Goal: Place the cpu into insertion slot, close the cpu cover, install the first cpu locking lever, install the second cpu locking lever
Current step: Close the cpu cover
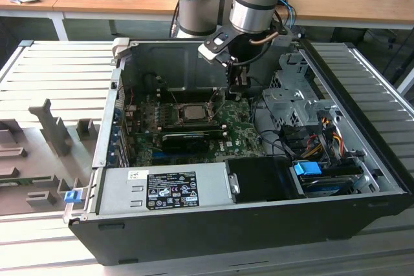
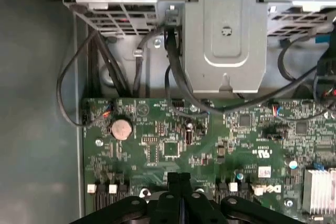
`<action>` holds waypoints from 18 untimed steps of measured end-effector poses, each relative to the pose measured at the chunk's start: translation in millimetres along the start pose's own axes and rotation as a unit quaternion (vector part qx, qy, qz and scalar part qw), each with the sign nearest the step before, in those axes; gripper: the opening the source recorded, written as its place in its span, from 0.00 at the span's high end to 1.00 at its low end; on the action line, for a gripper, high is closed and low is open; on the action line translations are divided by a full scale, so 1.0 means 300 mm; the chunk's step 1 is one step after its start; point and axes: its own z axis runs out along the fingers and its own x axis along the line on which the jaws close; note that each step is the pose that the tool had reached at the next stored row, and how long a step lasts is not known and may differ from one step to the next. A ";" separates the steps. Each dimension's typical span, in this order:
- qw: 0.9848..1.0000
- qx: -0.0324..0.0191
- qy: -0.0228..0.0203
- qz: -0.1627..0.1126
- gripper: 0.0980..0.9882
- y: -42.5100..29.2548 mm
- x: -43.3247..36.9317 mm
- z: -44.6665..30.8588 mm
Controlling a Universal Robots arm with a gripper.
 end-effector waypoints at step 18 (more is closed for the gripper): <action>1.000 -0.024 0.000 0.000 0.99 -0.081 0.000 0.009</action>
